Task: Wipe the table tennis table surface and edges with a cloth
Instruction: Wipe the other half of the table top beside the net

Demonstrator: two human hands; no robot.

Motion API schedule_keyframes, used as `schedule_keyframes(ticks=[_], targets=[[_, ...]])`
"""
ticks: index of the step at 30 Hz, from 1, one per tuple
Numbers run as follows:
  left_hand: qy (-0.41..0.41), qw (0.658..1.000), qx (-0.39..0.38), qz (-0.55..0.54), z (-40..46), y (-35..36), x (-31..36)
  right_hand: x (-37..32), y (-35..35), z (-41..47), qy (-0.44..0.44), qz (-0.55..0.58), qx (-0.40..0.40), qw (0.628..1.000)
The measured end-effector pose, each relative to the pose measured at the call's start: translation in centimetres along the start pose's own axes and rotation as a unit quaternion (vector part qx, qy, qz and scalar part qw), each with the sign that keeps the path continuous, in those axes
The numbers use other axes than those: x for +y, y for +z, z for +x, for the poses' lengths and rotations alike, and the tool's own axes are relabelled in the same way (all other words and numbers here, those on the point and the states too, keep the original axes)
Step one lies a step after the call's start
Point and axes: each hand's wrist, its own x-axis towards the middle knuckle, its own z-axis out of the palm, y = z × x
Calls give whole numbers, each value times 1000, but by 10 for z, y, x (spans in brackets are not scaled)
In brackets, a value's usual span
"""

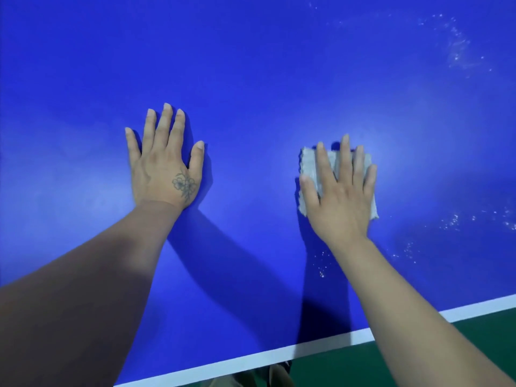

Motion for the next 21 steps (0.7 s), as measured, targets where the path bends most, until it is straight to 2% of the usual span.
schedule_keyframes(ticks=[4, 8, 11, 16, 21], targets=[[0, 1000, 4, 1, 0, -1, 0, -47, 9, 30, 20, 1, 6, 1000], [4, 1000, 0, 8, -2, 0, 1, -101, 11, -6, -72, 5, -1, 997], [6, 1000, -6, 10, -1, 1, 1, -112, 10, -59, -138, 11, -26, 990], [-17, 999, 20, -45, -30, -7, 31, -64, 8, -132, -163, 20, -44, 985], [-4, 998, 7, -57, -94, -1, 82, 9, 2, -135, -86, 2, -41, 995]])
